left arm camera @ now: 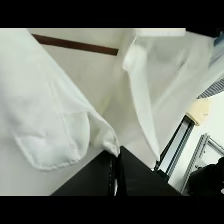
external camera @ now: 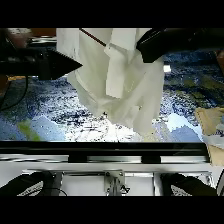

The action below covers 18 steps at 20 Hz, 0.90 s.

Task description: Fold the shirts.

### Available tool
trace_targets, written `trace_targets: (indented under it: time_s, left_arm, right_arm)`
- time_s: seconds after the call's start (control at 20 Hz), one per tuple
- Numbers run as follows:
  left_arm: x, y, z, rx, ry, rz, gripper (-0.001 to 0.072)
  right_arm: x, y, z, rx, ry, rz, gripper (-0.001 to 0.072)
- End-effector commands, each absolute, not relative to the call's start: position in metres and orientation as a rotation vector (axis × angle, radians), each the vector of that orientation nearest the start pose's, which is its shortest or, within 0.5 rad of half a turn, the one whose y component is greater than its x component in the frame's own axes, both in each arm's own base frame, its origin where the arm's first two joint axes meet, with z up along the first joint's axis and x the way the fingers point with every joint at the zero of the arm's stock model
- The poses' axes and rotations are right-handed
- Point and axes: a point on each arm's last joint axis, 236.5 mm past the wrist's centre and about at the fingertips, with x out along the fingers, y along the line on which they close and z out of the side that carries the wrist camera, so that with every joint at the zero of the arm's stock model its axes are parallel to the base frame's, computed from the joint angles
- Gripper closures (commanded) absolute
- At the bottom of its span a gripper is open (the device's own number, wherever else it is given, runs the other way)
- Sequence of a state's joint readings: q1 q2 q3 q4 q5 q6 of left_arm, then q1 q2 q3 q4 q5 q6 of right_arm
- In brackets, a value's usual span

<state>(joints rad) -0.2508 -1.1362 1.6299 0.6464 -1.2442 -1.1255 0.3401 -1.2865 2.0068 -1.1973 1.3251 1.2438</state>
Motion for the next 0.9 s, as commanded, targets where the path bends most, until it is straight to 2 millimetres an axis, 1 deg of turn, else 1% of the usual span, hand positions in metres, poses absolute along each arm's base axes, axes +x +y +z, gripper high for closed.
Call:
trace_targets:
  time_s: [0.0, 0.15, 0.3, 0.4, 0.45, 0.55, 0.6, 0.65, 0.7, 0.8, 0.85]
  left_arm:
    - [0.324, -0.265, 0.303, -0.094, 0.603, -1.046, 0.0653]
    - [0.317, -0.282, 0.295, -0.085, 0.631, -1.088, 0.0653]
    - [0.309, -0.309, 0.295, -0.084, 0.610, -1.137, 0.0653]
    - [0.305, -0.318, 0.288, -0.060, 0.624, -1.152, 0.0652]
    - [0.308, -0.316, 0.280, -0.030, 0.641, -1.135, 0.0653]
    - [0.324, -0.298, 0.262, 0.059, 0.666, -1.041, 0.0652]
    - [0.330, -0.292, 0.261, 0.074, 0.660, -1.016, 0.0651]
    - [0.336, -0.289, 0.265, 0.065, 0.642, -0.999, 0.0646]
    - [0.341, -0.285, 0.272, 0.056, 0.614, -0.981, 0.0606]
    - [0.352, -0.279, 0.296, 0.036, 0.529, -0.945, 0.0427]
    - [0.355, -0.276, 0.313, 0.029, 0.471, -0.930, 0.0307]
  right_arm:
    - [0.375, 0.221, 0.353, -0.181, 0.471, 0.736, 0.0635]
    - [0.378, 0.225, 0.368, -0.156, 0.408, 0.737, 0.0636]
    - [0.377, 0.229, 0.369, -0.158, 0.400, 0.756, 0.0637]
    - [0.377, 0.227, 0.374, -0.183, 0.371, 0.754, 0.0637]
    - [0.378, 0.227, 0.380, -0.198, 0.342, 0.753, 0.0637]
    - [0.377, 0.225, 0.395, -0.209, 0.281, 0.744, 0.0636]
    - [0.375, 0.224, 0.399, -0.208, 0.267, 0.741, 0.0637]
    - [0.373, 0.223, 0.400, -0.210, 0.268, 0.742, 0.0637]
    - [0.371, 0.223, 0.399, -0.213, 0.274, 0.745, 0.0637]
    - [0.368, 0.224, 0.394, -0.218, 0.295, 0.756, 0.0636]
    - [0.365, 0.225, 0.391, -0.217, 0.308, 0.767, 0.0636]
